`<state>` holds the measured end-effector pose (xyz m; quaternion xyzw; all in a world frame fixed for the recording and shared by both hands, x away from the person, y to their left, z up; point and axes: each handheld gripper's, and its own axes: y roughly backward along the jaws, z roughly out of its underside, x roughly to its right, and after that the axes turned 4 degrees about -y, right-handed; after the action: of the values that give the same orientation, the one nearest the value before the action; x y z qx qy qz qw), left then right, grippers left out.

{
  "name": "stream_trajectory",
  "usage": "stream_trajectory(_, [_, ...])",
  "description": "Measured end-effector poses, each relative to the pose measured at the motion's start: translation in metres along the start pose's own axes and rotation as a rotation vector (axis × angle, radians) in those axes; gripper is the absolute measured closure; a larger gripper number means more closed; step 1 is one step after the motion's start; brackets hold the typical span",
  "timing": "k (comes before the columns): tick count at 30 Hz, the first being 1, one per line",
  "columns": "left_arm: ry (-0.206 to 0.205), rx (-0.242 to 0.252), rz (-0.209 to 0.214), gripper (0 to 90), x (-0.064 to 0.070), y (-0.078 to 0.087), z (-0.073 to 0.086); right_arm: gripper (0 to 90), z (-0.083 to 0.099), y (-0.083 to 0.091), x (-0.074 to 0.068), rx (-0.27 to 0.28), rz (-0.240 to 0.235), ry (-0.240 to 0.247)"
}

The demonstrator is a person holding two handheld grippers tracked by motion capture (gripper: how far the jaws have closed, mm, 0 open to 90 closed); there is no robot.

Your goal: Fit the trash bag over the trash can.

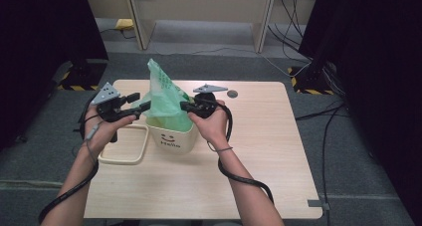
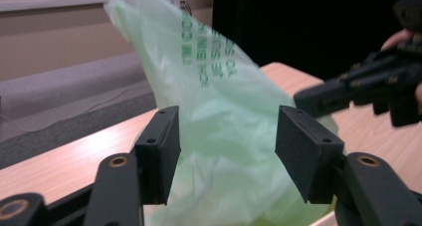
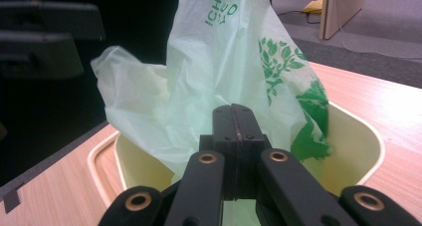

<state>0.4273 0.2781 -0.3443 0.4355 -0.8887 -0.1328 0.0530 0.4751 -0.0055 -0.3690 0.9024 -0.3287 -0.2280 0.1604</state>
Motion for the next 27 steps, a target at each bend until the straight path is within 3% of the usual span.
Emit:
stream_trajectory(3, [0.004,0.006,-0.003,41.3,0.000,0.000,-0.003,90.0,0.001,-0.001,-0.001,-0.001,-0.002,0.001])
stream_trajectory(6, [0.024,-0.059,-0.007,40.7,-0.005,-0.008,-0.004,90.0,0.003,-0.002,-0.003,0.001,-0.006,0.001])
stream_trajectory(8, [0.034,-0.073,-0.014,40.4,-0.007,-0.011,-0.004,90.0,0.004,-0.002,-0.003,-0.001,-0.006,0.002])
stream_trajectory(9, [0.057,-0.093,-0.017,39.9,-0.012,-0.019,-0.003,90.0,0.005,-0.002,-0.004,-0.004,-0.009,0.007])
stream_trajectory(18, [0.119,-0.145,-0.030,37.3,-0.027,-0.043,-0.003,90.0,0.011,0.002,-0.004,-0.007,-0.021,0.017])
stream_trajectory(21, [0.132,-0.150,-0.009,45.7,-0.025,-0.046,-0.005,90.0,0.013,0.004,-0.004,-0.006,-0.022,0.020])
stream_trajectory(27, [0.093,-0.139,-0.004,69.9,-0.018,-0.046,-0.010,90.0,0.015,0.005,-0.004,-0.004,-0.024,0.020])
